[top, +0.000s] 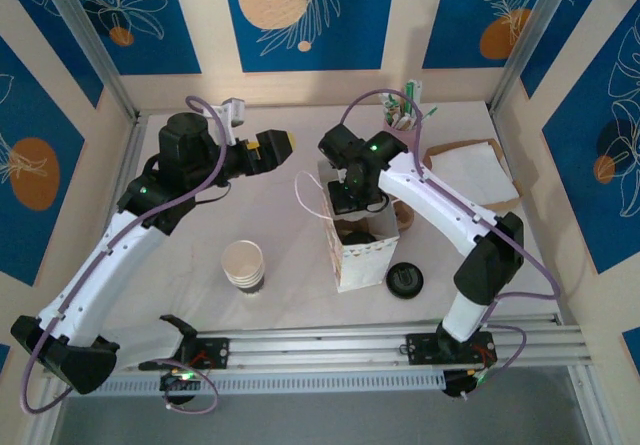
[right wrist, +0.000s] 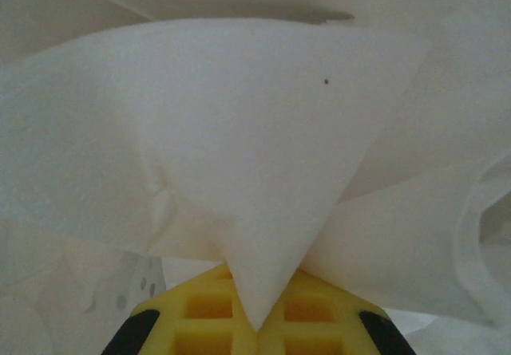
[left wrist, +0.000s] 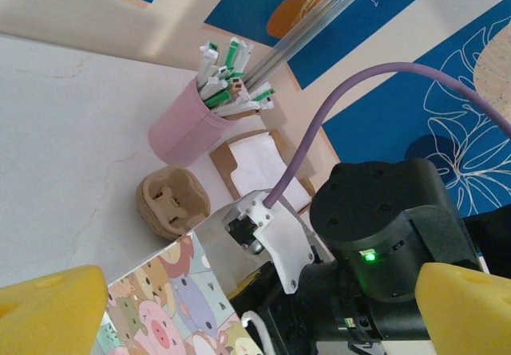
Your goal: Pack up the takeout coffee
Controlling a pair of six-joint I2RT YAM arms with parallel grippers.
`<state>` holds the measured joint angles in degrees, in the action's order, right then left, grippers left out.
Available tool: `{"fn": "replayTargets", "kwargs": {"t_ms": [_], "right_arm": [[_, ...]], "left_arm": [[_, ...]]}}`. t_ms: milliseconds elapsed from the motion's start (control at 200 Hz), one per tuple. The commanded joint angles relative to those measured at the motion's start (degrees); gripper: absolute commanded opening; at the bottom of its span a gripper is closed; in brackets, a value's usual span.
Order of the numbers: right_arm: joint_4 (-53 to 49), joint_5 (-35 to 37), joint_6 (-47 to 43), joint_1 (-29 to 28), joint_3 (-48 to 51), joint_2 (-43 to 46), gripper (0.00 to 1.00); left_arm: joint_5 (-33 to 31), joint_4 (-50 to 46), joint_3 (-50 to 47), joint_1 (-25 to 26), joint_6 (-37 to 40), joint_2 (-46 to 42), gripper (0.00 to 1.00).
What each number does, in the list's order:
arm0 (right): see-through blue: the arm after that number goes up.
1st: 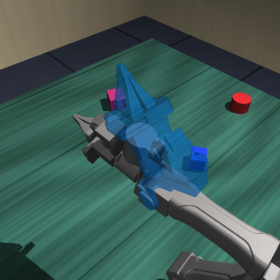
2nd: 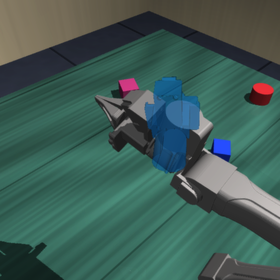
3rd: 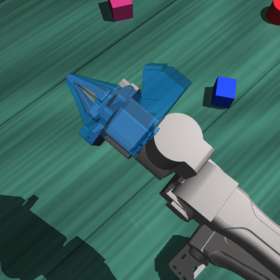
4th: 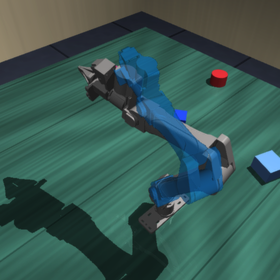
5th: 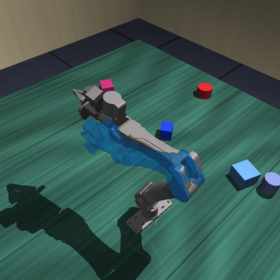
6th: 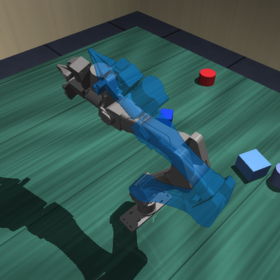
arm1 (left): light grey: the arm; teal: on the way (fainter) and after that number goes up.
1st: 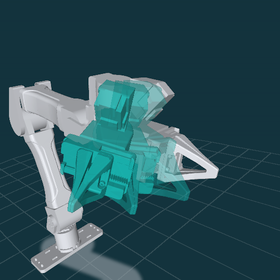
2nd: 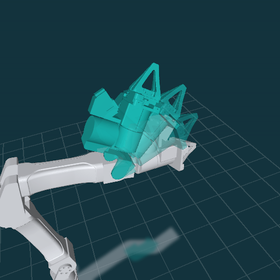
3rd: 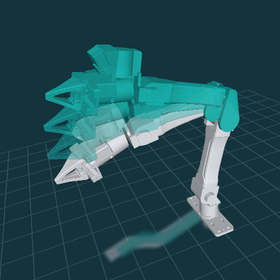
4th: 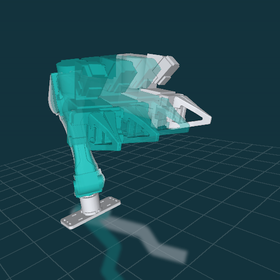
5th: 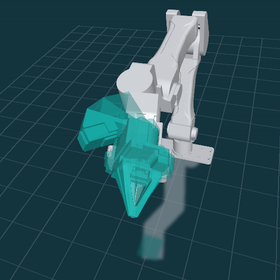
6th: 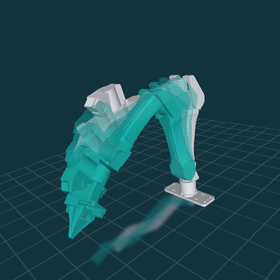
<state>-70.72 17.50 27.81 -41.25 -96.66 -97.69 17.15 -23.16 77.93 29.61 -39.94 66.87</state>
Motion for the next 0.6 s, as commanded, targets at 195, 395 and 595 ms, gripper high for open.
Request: {"fn": "replayTargets", "kwargs": {"t_ms": [195,395,595], "right_arm": [[1.84,-1.9,-0.37,0.83,2.37,-1.19,0.0],[3.64,-2.64,-0.39,1.34,4.17,-1.88,0.03],[5.22,-2.91,-0.02,1.52,5.51,-2.26,0.06]], "left_arm": [[1.36,1.45,-1.0,-0.78,0.39,-0.76,0.99],[1.46,1.7,-1.51,-0.87,0.4,-0.88,0.99],[2.06,2.37,-1.55,-1.04,0.09,-0.25,0.99]]}}
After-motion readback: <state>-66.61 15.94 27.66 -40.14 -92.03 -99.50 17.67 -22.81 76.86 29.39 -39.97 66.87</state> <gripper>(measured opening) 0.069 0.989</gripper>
